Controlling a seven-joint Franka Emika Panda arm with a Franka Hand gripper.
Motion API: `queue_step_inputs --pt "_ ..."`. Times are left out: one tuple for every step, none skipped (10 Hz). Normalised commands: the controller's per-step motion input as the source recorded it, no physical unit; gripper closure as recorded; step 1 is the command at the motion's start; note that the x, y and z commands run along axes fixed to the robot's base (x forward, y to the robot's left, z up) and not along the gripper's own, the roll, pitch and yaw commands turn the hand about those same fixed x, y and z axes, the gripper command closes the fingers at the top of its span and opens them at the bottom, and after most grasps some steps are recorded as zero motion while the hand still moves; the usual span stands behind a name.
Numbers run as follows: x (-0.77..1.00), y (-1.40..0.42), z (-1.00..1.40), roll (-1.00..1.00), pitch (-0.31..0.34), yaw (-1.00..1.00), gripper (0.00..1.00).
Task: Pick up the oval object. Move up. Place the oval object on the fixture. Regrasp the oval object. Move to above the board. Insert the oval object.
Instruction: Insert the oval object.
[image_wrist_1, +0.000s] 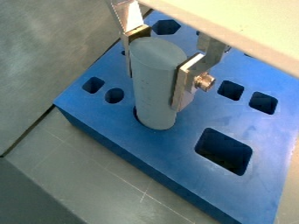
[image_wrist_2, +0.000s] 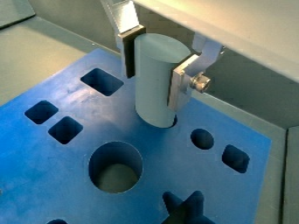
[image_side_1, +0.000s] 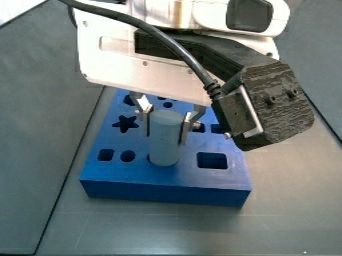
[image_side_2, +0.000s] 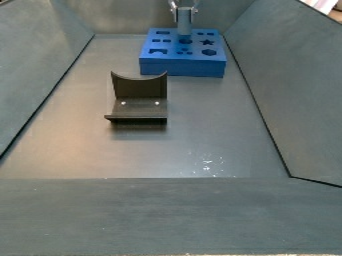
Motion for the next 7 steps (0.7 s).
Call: queue_step_inputs --pt "-0.33 -0.24 -0.56 0.33 -0.227 0.17 1.00" --pt "-0.34 -0.24 -0.56 0.33 -0.227 0.18 1.00" --pt "-0.15 -0.24 -0.71 0.23 -0.199 0.15 1.00" --pt "0.00 -0.05 -0.88 0.03 -0.190 0.08 1.00" --pt "0.00 -0.04 -0.83 0.00 -0.213 0.02 1.00" --pt "0.03 0.00 -0.80 0.00 -0.224 0.03 1.00" --pt "0.15 0.01 -0.82 0.00 -0.196 0.05 1.00"
